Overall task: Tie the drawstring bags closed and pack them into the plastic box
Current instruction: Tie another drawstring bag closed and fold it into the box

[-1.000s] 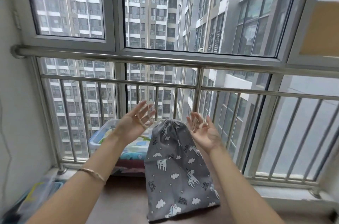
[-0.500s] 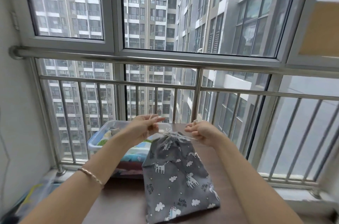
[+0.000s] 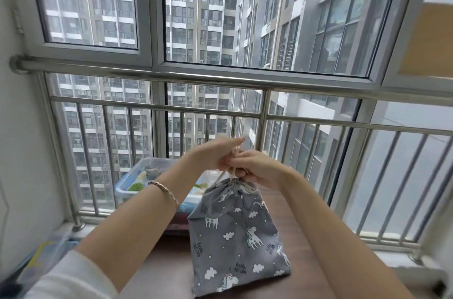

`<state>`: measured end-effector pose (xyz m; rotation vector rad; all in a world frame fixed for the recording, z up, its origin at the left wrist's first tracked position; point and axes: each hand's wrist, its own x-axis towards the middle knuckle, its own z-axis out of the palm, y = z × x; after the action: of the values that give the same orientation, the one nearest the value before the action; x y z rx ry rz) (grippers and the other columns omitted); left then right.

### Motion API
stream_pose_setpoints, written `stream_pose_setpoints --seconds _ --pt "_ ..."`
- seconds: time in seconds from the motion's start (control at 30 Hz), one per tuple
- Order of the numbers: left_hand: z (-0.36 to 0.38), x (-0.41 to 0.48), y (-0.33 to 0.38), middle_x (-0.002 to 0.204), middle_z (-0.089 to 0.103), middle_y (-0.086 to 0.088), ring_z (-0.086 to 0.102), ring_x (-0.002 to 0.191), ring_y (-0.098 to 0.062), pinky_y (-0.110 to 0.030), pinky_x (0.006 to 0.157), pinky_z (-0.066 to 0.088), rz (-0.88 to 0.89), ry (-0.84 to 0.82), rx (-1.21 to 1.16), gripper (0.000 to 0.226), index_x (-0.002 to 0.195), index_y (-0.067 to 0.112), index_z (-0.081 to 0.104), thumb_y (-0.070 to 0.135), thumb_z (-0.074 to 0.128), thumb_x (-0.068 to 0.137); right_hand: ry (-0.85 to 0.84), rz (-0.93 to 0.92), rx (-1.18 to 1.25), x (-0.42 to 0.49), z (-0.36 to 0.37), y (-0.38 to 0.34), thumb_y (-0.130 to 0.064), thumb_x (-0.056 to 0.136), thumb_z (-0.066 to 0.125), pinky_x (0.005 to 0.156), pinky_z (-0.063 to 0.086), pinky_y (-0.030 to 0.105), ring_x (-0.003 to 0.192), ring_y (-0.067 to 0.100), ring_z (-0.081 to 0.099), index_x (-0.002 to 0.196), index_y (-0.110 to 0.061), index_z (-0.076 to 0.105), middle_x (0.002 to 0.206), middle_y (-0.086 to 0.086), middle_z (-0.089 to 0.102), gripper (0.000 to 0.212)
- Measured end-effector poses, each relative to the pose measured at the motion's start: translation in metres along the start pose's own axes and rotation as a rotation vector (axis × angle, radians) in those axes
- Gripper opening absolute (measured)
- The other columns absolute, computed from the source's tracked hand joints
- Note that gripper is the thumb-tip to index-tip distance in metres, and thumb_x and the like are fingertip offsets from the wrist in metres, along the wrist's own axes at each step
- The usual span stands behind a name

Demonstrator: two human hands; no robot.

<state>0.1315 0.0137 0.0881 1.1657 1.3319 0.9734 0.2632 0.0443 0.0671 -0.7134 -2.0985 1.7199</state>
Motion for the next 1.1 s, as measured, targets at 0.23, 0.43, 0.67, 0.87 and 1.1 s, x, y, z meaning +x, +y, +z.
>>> stream_pose_setpoints --seconds 0.23,0.43,0.67,0.87,1.1 --pt "-0.014 0.009 -0.027 0.103 0.064 -0.021 0.065 0.071 -0.022 -0.030 0.065 0.057 -0.186 0.195 0.338 0.095 0.142 0.003 0.030 0.078 0.024 0.084 0.110 0.119 0.201 -0.005 -0.009 0.010 -0.030 0.103 0.041 0.040 0.032 0.016 0.049 0.006 0.044 0.115 0.007 0.061 0.067 0.003 0.056 0.044" --pt "-0.008 -0.004 -0.029 0.105 0.062 -0.013 0.061 0.087 -0.025 -0.039 0.082 0.054 0.400 0.471 0.759 0.080 0.115 0.005 0.053 0.074 0.030 0.080 0.220 0.073 0.312 -0.005 -0.013 0.011 -0.030 0.103 0.041 0.039 0.033 0.016 0.049 0.006 0.045 0.116 0.007 0.060 0.066 0.002 0.059 0.043" --pt "0.001 -0.010 -0.036 0.072 0.055 -0.004 0.033 0.044 -0.007 -0.019 0.041 0.028 0.215 0.156 0.486 0.044 0.105 0.007 0.062 0.048 0.056 0.089 0.440 -0.014 0.073 -0.002 -0.015 0.012 -0.035 0.099 0.049 0.045 0.040 0.016 0.052 0.009 0.050 0.101 -0.003 0.071 0.067 0.006 0.060 0.038" --pt "0.010 -0.007 -0.043 0.051 0.043 0.003 0.033 0.041 -0.006 -0.014 0.039 0.026 0.270 0.161 0.397 0.047 0.093 0.000 0.072 0.046 0.062 0.087 0.496 -0.039 -0.138 -0.007 -0.013 0.007 -0.037 0.098 0.050 0.060 0.047 0.021 0.058 0.011 0.052 0.101 -0.005 0.072 0.069 0.004 0.061 0.039" --pt "0.006 -0.012 -0.042 0.078 0.064 -0.006 0.060 0.063 -0.016 -0.026 0.065 0.049 0.223 0.049 0.207 0.038 0.109 -0.002 0.059 0.033 0.051 0.097 0.430 -0.005 -0.370 -0.020 -0.023 0.005 -0.013 0.086 0.064 0.059 0.048 0.021 0.068 0.014 0.055 0.113 -0.011 0.056 0.094 0.005 0.061 0.028"
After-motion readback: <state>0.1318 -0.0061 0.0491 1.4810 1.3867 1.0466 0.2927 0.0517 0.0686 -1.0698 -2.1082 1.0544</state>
